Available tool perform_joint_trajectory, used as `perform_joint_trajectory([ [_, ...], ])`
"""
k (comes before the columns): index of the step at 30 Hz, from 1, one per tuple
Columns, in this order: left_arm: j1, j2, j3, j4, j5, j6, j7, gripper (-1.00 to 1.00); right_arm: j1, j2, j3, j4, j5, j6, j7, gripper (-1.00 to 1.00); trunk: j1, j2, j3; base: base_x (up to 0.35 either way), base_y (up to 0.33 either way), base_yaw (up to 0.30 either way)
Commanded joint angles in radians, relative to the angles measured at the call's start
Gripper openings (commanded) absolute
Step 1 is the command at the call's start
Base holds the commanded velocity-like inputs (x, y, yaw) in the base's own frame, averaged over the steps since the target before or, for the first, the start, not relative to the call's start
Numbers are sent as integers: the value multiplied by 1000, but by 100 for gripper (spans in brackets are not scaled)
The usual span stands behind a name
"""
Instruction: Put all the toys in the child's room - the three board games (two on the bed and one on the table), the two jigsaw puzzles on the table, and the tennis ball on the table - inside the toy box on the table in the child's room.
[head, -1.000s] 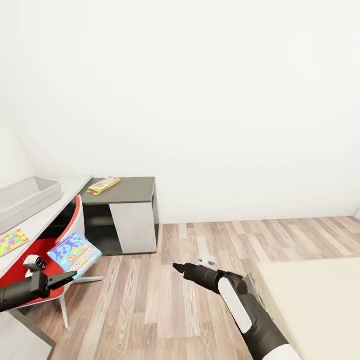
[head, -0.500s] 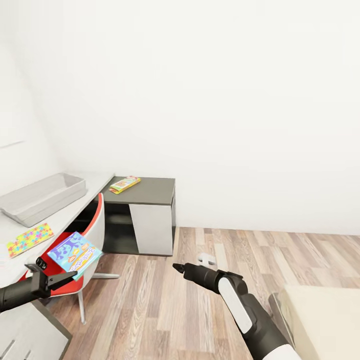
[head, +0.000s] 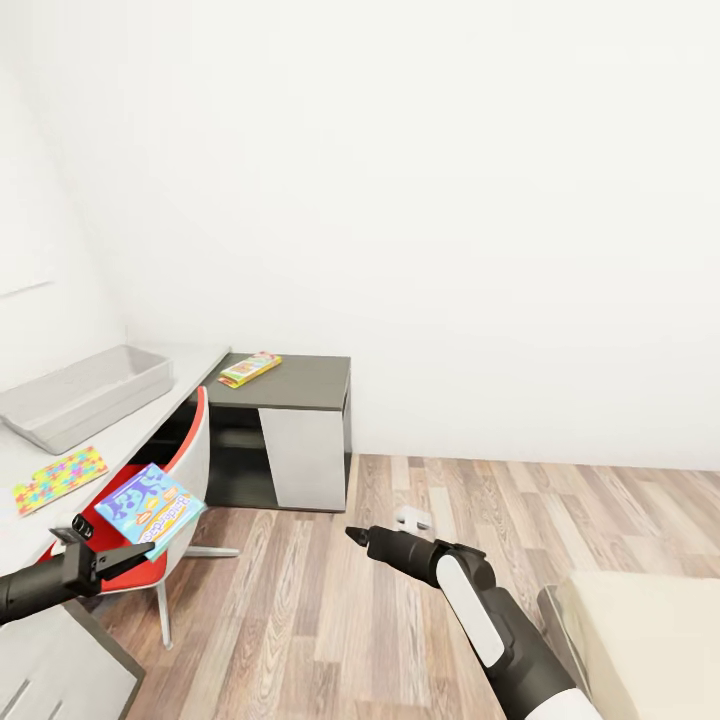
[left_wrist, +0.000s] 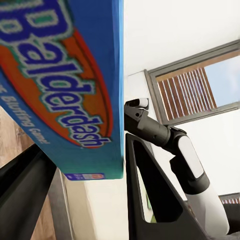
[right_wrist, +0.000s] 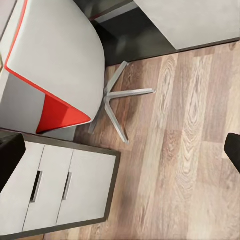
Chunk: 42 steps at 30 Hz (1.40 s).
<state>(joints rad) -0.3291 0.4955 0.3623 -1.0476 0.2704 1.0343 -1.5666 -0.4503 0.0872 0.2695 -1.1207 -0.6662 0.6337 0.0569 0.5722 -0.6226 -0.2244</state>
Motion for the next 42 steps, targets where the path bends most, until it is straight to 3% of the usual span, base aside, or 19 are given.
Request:
perform_joint_trajectory([
  [1,-1,0,0,0,0,11,-4,-100,-1,0,-1,-1,2,4,3,100,0,-1,-1,127,0,96],
  [21,-1,0,-1,0,-1,10,-4,-100,-1,0,-1,-1,2,4,4,100,0,-1,5,310,0,262],
  [36,-1,0,-1,0,0,8,-4,-100,1,-1,-1,-1,3,5,13,100,0,-1,5,326,0,26],
  [42,-1,0,-1,0,-1,7,-4,-100,7,-11,-2,-120,3,6,16,100,0,-1,5,307,-76,0],
])
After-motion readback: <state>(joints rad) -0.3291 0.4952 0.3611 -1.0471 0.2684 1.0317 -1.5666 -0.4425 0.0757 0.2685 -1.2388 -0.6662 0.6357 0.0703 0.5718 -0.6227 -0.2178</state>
